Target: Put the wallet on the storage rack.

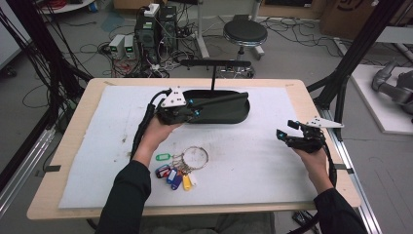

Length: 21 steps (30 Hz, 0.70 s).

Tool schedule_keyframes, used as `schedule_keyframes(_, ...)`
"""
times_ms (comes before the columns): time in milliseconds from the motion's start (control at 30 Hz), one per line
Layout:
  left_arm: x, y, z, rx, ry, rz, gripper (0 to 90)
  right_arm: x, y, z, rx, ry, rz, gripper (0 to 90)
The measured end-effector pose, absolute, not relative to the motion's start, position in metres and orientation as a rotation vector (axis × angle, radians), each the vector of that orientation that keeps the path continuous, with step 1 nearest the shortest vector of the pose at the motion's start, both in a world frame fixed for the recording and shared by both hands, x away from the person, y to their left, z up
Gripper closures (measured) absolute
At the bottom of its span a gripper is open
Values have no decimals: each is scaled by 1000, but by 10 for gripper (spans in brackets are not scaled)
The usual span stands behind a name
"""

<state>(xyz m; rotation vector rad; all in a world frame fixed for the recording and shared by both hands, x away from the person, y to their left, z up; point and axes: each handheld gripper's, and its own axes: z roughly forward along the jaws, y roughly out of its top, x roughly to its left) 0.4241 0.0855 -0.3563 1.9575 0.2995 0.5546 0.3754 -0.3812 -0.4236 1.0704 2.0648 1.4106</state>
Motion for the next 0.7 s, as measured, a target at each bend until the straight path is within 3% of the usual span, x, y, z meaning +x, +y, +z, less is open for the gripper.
schedule_keyframes(700, 475, 76, -387, 1981, 380, 641, 743, 377, -382, -424, 1081, 2052, 1416, 260)
